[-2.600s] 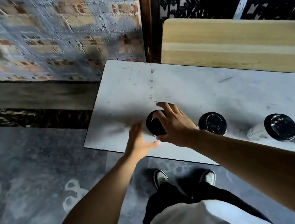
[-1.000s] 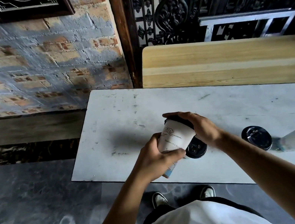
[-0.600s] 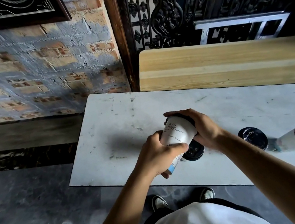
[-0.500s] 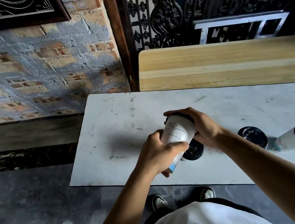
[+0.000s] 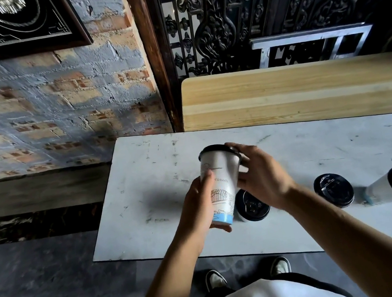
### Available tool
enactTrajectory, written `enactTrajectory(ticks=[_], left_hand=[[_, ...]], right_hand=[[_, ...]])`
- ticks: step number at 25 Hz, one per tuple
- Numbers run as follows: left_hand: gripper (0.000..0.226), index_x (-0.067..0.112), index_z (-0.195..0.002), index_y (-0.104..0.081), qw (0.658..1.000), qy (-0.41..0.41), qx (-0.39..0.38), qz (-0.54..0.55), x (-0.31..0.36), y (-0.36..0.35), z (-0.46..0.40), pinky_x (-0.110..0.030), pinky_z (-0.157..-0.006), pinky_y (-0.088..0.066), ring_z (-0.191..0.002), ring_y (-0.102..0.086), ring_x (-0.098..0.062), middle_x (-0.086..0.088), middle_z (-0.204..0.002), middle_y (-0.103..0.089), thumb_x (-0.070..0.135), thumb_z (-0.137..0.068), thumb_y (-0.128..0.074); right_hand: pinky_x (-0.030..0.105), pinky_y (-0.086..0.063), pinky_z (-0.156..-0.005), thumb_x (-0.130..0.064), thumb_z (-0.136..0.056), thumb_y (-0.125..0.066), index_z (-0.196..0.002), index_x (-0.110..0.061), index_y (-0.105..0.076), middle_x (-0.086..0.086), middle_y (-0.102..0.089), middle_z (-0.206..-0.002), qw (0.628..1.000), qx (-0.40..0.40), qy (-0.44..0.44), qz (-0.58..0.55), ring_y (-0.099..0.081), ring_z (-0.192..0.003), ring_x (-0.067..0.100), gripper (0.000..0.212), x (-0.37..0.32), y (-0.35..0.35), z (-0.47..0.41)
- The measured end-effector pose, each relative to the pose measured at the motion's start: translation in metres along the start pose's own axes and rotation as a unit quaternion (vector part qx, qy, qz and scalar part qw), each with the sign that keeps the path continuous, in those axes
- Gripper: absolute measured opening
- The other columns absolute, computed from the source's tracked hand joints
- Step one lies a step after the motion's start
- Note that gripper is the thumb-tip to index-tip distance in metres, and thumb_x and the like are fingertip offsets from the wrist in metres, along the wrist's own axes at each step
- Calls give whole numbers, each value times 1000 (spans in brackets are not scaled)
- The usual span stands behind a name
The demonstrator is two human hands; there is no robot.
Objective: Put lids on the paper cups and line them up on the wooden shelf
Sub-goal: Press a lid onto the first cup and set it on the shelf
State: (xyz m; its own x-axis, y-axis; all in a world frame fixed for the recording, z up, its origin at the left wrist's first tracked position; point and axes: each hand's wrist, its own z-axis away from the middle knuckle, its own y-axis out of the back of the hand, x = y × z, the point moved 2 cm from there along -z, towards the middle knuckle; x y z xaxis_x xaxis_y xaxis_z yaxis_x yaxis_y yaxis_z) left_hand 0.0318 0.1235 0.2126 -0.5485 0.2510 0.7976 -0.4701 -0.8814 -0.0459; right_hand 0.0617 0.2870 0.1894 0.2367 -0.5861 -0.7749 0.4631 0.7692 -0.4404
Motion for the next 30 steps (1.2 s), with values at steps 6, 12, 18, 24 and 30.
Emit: enactTrajectory(ticks=[6,12,18,24,30], left_hand=[[25,33,-104,-65,995,-10,45,92,5,-12,15,-43,-48,-61,-64,-76,-21,-10,-106,-75,45,-106,-43],[29,32,-104,-68,997,-52,53,12,1,-11,19,-40,-65,-63,-89,-76,-21,-2,-107,-75,48,-105,-44],[26,29,-121,-67,948,-260,160,-86,4,6,16,-10,-68,-50,-85,-67,-15,-1,-94,-68,19,-98,-65],[53,36,-99,-79,924,-342,139,-96,7,10,19,-26,-85,-56,-99,-66,-9,-3,-107,-67,-11,-91,-57],[17,27,-95,-78,948,-278,157,-8,1,21,14,-25,-81,-57,-97,-73,-8,9,-100,-80,13,-89,-71]], right_hand=[[52,-57,-92,-31,-88,-52,-144,-30,-47,27,-66,-124,999,-41,-23,9,-67,-105,44,56,29,-7,16],[56,-54,-92,-23,-96,-49,-144,-35,-48,28,-67,-131,999,-52,-10,-8,-67,-109,41,50,25,-7,34],[63,-54,-95,-24,-86,-70,-147,-53,-31,24,-69,-129,999,-35,-7,9,-70,-112,45,78,15,-2,51],[68,-52,-96,-34,-96,-65,-147,-45,-40,23,-72,-121,995,-57,16,81,-69,-110,50,59,9,-9,57],[53,-60,-88,3,-106,-30,-146,-48,-44,22,-74,-106,994,-67,7,84,-73,-94,39,67,1,2,52]])
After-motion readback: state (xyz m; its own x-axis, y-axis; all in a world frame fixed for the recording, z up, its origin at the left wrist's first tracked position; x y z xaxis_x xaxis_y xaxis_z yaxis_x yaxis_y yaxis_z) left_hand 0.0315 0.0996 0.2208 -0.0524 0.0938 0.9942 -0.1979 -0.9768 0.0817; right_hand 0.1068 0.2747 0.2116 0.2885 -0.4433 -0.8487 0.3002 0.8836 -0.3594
